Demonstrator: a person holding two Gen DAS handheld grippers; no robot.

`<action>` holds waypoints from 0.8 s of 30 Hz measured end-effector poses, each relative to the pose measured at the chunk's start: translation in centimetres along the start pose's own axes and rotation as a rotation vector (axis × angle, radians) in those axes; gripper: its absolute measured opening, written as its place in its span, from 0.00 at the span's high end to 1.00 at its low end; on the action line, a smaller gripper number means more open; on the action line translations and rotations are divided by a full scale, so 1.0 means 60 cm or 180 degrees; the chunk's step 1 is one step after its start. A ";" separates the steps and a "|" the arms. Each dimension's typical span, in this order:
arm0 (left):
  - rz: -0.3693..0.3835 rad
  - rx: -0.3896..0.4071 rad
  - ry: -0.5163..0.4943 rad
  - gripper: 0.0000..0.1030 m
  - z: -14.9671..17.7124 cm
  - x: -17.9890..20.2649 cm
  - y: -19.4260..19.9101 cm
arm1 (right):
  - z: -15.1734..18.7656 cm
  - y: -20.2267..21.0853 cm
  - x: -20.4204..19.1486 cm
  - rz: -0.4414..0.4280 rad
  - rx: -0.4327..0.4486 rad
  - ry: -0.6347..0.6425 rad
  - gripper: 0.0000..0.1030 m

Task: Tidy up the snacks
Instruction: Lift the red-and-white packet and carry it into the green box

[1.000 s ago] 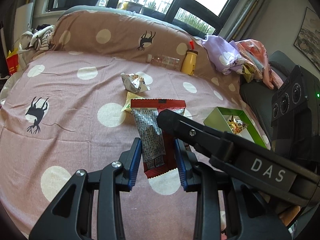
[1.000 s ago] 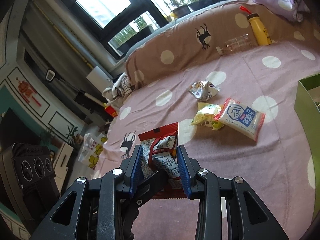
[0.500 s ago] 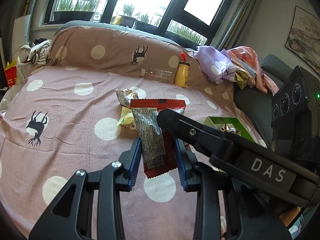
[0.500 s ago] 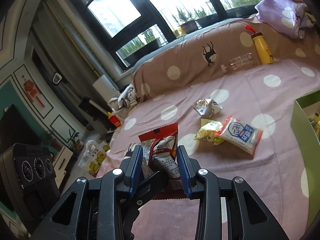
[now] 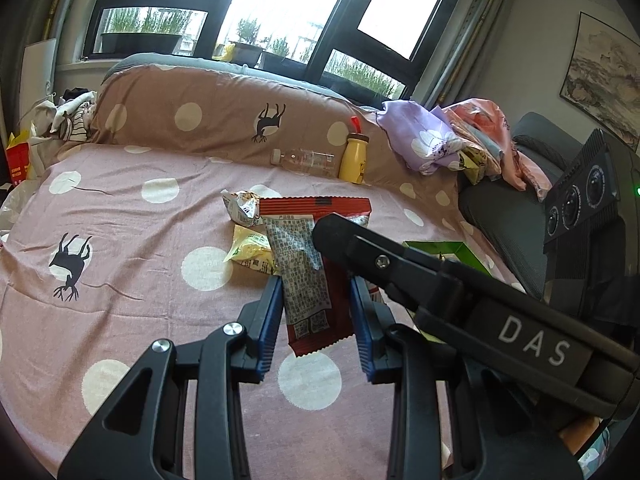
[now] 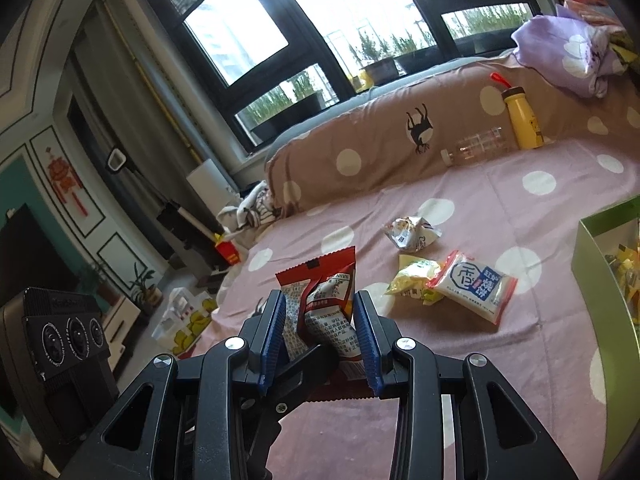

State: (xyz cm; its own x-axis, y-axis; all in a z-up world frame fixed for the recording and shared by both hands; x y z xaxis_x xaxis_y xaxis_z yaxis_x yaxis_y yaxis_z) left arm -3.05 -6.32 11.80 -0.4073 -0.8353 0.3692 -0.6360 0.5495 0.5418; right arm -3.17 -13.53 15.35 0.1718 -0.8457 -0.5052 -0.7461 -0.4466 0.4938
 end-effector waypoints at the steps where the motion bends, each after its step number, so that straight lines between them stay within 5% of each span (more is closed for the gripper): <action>1: 0.0007 0.0009 -0.0005 0.69 0.000 0.002 0.001 | -0.001 0.001 0.000 0.0005 0.0010 0.0005 0.63; 24: 0.0076 0.0124 -0.0073 0.69 -0.005 0.024 0.013 | -0.010 0.026 0.002 0.0023 0.0136 0.0043 0.63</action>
Point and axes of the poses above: each gripper's, at about its wrist camera, not at the fingertips, and y roughly against the way its jaws point, x to its right, z to its underside, the point moved 5 cm from there along -y, roughly the way its jaws point, and after that the axes turned 2 degrees about -x, right-handed, at the moved point
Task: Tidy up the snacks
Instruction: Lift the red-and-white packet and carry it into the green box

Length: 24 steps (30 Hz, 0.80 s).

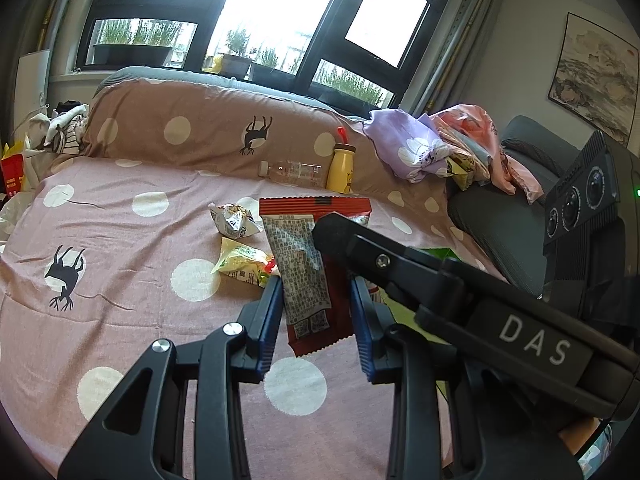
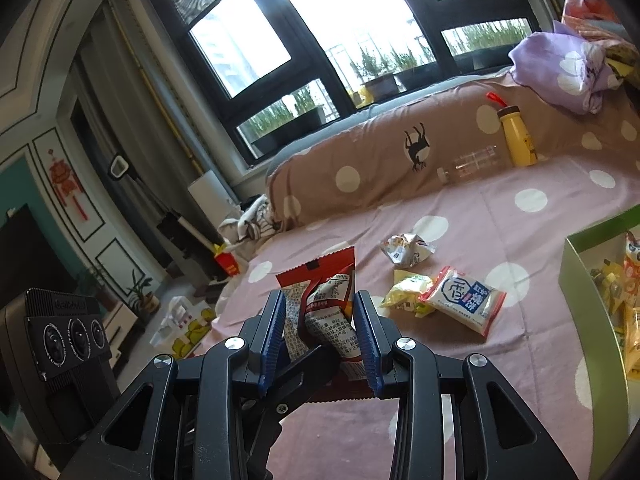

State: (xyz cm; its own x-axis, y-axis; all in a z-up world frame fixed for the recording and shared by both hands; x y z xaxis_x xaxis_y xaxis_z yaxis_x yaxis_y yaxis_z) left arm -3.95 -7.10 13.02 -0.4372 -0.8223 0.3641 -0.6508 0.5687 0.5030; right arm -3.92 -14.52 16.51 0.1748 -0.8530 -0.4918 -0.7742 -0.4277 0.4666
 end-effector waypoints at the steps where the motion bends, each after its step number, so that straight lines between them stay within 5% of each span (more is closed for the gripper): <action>1: 0.0000 0.0008 -0.0005 0.69 -0.001 0.001 0.001 | 0.001 -0.001 0.000 -0.0003 0.0001 -0.0001 0.63; 24: 0.0071 -0.0047 -0.0241 0.69 -0.021 0.065 -0.018 | -0.029 0.053 0.036 0.0040 0.0210 -0.0136 0.63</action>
Point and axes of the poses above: each gripper's, at about its wrist camera, not at the fingertips, and y roughly against the way its jaws point, x to its right, z to its underside, the point moved 5 cm from there along -y, roughly the way its jaws point, and after that the axes turned 2 degrees about -x, right-handed, at the moved point
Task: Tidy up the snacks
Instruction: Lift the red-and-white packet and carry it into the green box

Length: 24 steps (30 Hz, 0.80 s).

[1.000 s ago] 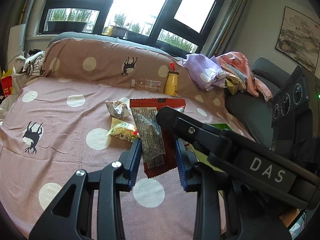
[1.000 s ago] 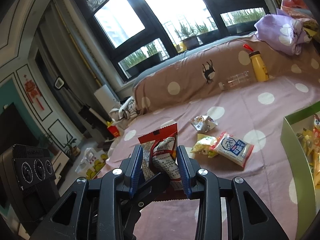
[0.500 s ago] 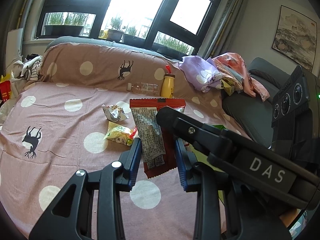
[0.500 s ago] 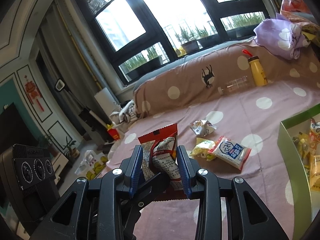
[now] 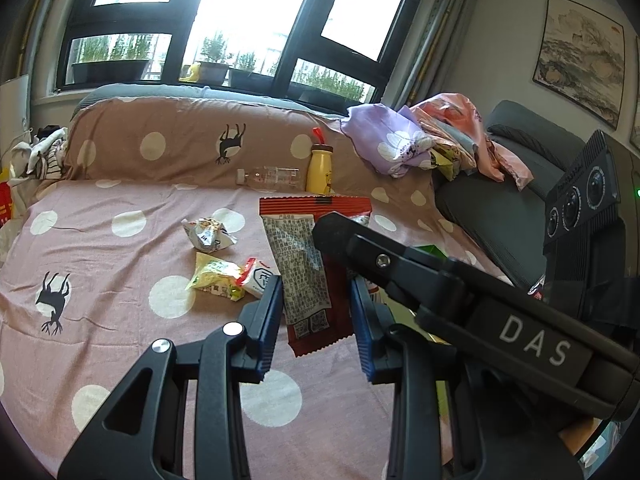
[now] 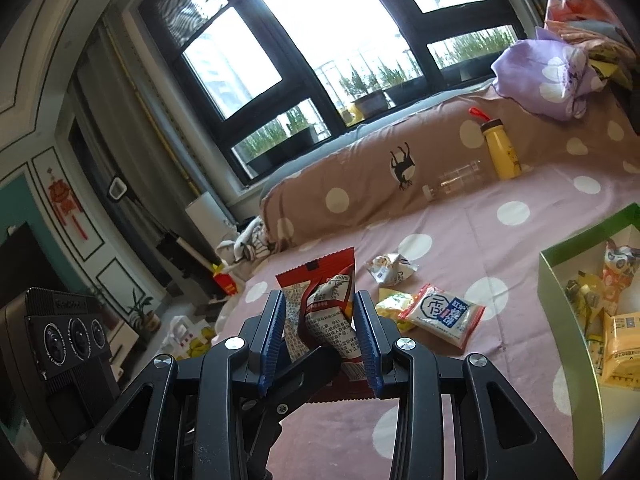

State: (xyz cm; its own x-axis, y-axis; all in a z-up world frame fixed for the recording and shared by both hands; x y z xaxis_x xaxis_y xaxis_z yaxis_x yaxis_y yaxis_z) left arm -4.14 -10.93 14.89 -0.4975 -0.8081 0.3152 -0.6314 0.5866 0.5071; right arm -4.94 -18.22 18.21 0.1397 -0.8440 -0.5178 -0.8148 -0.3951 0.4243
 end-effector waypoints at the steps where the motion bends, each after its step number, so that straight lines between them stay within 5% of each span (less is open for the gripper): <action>1: 0.0015 -0.0018 -0.0017 0.69 -0.002 0.006 -0.004 | -0.002 0.003 0.006 0.0013 0.0010 -0.0023 0.63; 24: 0.0185 -0.0361 -0.0366 0.69 -0.009 0.111 -0.096 | -0.025 0.057 0.134 0.0275 0.0182 -0.0496 0.63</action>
Point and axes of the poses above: each gripper's, at about its wrist camera, not at the fingertips, and y roughly against the way its jaws point, x to its right, z to its underside, the point moved 5 cm from there along -y, roughly the way its jaws point, and after that the axes turned 2 degrees about -x, right-handed, at the moved point
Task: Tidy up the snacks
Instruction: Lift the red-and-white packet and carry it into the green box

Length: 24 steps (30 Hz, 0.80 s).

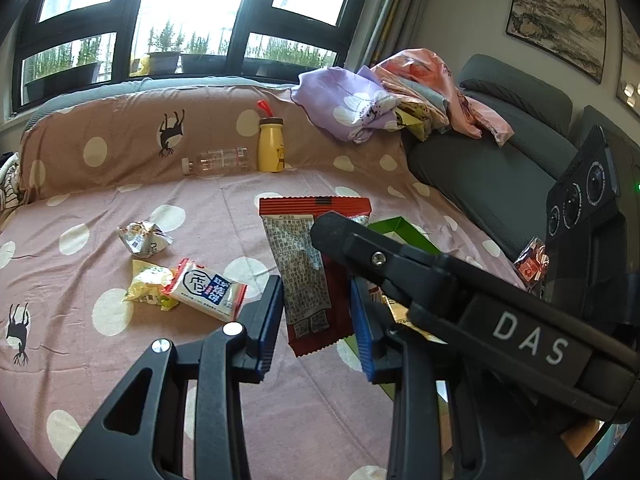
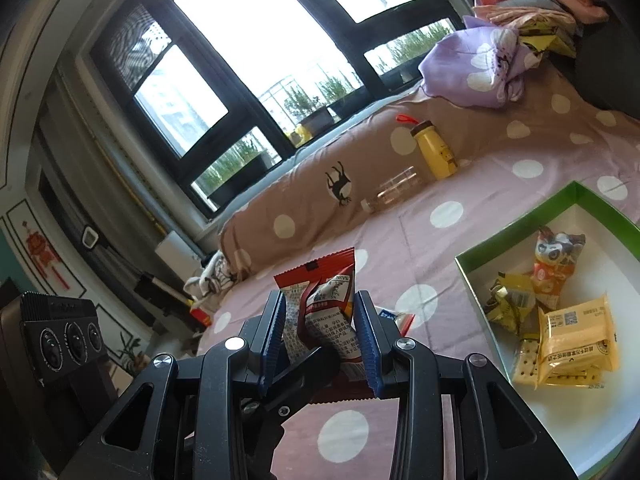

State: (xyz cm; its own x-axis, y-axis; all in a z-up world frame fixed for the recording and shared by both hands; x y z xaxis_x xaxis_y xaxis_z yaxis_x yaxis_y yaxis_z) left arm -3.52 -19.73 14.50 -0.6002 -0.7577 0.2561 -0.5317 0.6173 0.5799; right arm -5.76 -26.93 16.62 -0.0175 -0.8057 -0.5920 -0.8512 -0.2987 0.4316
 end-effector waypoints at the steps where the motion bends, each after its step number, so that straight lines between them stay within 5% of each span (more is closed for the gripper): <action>1: 0.0011 -0.0017 -0.0012 0.69 -0.001 0.004 -0.004 | -0.001 0.002 0.006 0.0011 0.0010 -0.0025 0.63; 24: 0.0285 -0.0511 -0.0384 0.69 0.001 0.106 -0.108 | -0.014 0.048 0.138 0.0440 0.0164 -0.0658 0.63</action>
State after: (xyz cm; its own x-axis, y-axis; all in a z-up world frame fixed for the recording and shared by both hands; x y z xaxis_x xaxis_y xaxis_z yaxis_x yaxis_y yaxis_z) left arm -3.91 -28.56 12.30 -0.7132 -0.6645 0.2234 -0.3767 0.6320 0.6772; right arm -7.93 -34.94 13.54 -0.2380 -0.7138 -0.6587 -0.8587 -0.1622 0.4861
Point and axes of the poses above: each gripper's, at about its wrist camera, not at the fingertips, and y roughly against the way its jaws point, x to its right, z to its underside, the point moved 5 cm from there along -y, roughly the way its jaws point, and after that the axes turned 2 degrees about -x, right-handed, at the moved point
